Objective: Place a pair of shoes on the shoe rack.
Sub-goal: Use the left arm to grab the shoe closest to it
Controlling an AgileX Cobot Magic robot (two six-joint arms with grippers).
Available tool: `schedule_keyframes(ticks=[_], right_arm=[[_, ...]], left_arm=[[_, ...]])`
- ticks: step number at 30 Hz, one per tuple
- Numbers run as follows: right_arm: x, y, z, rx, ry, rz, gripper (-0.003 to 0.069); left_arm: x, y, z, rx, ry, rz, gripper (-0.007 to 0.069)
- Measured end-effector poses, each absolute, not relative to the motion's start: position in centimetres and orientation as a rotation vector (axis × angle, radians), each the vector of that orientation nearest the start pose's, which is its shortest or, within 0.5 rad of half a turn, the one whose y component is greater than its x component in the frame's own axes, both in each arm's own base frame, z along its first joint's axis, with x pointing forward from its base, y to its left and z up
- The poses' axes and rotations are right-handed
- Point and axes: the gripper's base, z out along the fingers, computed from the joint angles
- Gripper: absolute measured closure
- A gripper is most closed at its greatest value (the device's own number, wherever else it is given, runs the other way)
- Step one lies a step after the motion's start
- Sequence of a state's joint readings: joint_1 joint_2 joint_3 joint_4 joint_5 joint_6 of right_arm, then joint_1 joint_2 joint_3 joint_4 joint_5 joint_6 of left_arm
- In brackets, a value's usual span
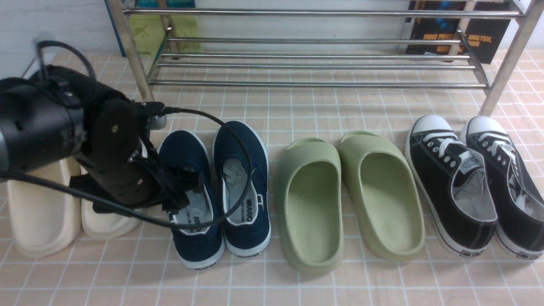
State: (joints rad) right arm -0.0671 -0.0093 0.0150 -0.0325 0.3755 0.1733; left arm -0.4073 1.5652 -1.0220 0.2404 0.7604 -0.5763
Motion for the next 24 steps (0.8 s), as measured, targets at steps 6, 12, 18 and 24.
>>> schedule_keyframes(ticks=[6, 12, 18, 24], right_arm=[[5.2, -0.5, 17.5, 0.204, 1.854, 0.041, 0.0419], [5.2, -0.5, 17.5, 0.204, 1.854, 0.041, 0.0419], [5.2, -0.5, 17.5, 0.204, 1.854, 0.041, 0.0419], [5.2, -0.5, 17.5, 0.204, 1.854, 0.041, 0.0419]], left_arm=[[29.9, -11.2, 20.5, -0.040, 2.771, 0.068, 0.0213], [30.3, -11.9, 19.9, -0.081, 2.769, -0.008, 0.0479], [30.3, -12.0, 20.3, -0.107, 2.786, -0.020, 0.0552], [30.0, -11.7, 22.2, -0.065, 2.794, 0.015, 0.0447]])
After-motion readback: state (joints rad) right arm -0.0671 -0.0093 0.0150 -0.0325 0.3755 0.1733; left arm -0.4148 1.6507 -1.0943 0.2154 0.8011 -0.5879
